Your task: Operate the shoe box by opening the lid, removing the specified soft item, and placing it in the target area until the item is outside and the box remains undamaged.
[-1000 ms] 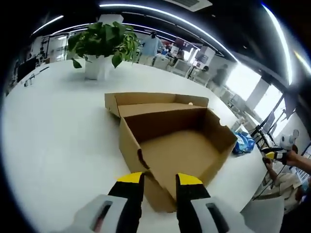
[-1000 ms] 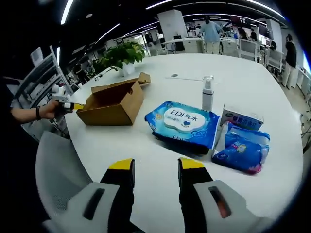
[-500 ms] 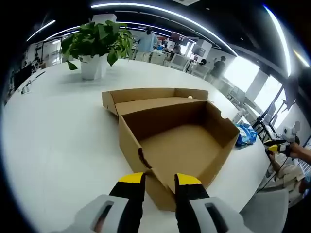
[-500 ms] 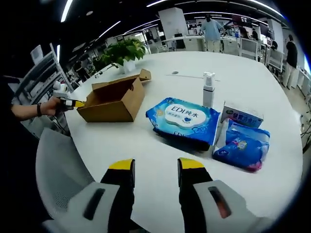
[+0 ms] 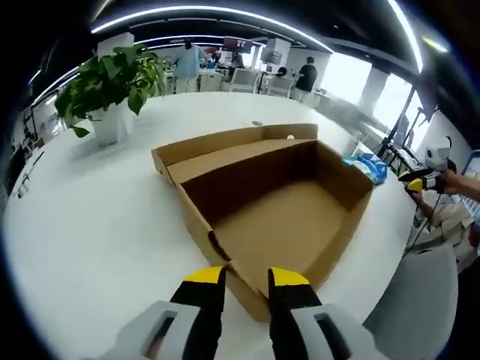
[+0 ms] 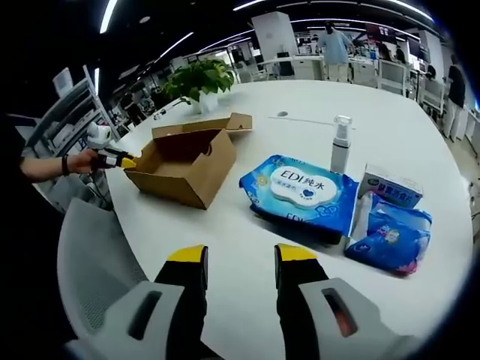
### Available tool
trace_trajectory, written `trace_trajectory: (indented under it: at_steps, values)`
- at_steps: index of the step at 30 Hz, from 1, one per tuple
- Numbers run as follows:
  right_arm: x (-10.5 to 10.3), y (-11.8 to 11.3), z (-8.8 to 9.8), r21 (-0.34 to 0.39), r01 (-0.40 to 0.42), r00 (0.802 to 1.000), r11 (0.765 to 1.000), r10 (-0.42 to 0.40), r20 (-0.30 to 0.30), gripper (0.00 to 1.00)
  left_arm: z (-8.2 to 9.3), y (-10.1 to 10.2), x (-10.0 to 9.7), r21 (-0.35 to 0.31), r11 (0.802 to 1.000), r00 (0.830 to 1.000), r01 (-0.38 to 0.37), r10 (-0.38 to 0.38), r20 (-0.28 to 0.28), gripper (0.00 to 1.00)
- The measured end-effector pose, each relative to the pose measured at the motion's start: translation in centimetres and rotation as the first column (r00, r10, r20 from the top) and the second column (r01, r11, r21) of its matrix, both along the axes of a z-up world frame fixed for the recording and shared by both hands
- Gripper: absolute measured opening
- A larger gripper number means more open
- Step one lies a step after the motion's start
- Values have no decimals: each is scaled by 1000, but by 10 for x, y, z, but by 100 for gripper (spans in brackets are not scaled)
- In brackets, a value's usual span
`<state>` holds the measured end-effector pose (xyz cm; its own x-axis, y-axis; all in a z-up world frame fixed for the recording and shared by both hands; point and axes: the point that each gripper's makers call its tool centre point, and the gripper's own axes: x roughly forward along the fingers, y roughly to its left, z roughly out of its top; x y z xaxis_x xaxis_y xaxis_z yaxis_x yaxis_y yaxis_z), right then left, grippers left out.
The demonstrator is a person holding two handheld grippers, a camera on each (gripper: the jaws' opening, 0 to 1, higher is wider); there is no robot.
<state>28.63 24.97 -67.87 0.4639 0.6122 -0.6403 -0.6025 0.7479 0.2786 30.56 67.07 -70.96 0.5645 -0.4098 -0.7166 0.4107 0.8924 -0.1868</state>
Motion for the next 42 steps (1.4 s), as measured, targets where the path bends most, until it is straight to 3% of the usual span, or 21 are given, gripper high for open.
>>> trace_trajectory:
  at_steps: [11, 27, 36, 42]
  values:
    - [29, 27, 3, 22, -27, 999, 999, 27, 21, 33, 2, -14, -8, -33, 985, 985, 168, -167, 31, 22]
    - [84, 69, 13, 48, -24, 998, 999, 21, 65, 34, 2, -16, -10, -50, 987, 988, 152, -150, 37, 20]
    - [132, 101, 16, 106, 28, 998, 994, -34, 61, 34, 0, -15, -11, -64, 989, 990, 135, -133, 37, 20]
    - [164, 114, 9, 108, 78, 996, 991, -83, 41, 34, 0, -15, -12, -70, 989, 991, 127, -125, 37, 20]
